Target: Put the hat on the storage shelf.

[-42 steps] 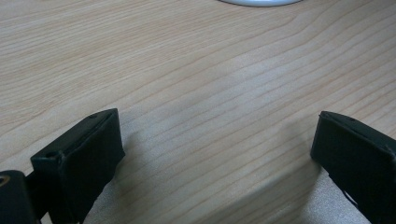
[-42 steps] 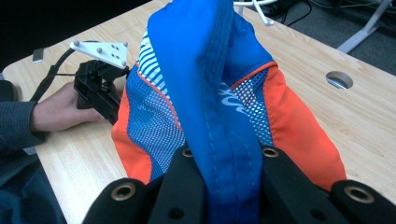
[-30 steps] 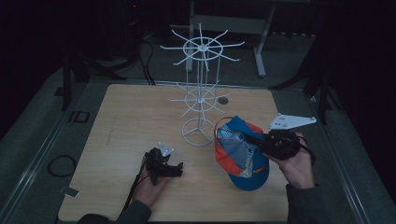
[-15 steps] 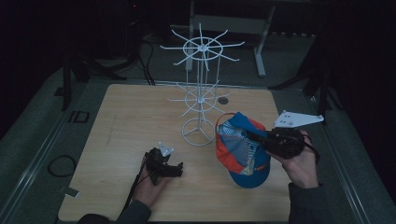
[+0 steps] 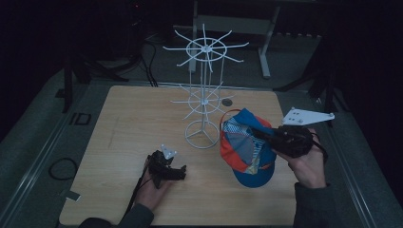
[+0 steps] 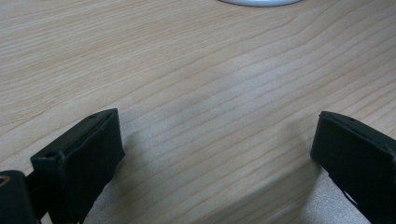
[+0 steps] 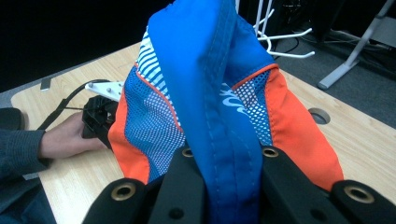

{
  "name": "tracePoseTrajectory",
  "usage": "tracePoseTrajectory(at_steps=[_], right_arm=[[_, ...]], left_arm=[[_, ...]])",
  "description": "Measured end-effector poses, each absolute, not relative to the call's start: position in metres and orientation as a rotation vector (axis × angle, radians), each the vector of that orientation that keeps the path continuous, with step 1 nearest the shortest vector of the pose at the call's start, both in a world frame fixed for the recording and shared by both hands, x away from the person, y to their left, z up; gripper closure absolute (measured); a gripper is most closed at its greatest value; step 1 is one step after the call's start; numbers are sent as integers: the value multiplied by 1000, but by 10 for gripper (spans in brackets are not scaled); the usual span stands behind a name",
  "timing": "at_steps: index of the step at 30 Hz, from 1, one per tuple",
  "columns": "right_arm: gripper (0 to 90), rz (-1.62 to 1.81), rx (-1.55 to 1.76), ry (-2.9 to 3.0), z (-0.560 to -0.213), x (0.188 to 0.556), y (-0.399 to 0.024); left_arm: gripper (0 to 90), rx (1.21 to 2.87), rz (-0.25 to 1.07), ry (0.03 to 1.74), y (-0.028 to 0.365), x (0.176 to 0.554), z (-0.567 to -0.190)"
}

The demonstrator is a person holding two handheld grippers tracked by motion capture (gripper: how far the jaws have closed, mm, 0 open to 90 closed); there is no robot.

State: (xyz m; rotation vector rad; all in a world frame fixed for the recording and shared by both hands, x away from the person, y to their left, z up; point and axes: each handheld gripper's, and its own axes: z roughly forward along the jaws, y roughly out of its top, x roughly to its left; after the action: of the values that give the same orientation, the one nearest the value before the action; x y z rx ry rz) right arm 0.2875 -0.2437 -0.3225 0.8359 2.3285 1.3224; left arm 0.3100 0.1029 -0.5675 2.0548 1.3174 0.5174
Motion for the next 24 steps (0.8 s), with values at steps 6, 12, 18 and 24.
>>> tracePoseTrajectory(at_steps=[6,12,18,24], right_arm=[[873,1328,836,2323,-320,289,-244],[873,1338,836,2310,-317,290,-245],[873,1351,840,2290,-314,294,-248],[873,1368,845,2271,-312,297,-250]], left_arm=[[26,2054,518,1318,103,310,-568],[26,2054,518,1317,103,310,-568],[26,2057,519,1316,103,310,-567],[26,2057,519,1316,103,310,-567]])
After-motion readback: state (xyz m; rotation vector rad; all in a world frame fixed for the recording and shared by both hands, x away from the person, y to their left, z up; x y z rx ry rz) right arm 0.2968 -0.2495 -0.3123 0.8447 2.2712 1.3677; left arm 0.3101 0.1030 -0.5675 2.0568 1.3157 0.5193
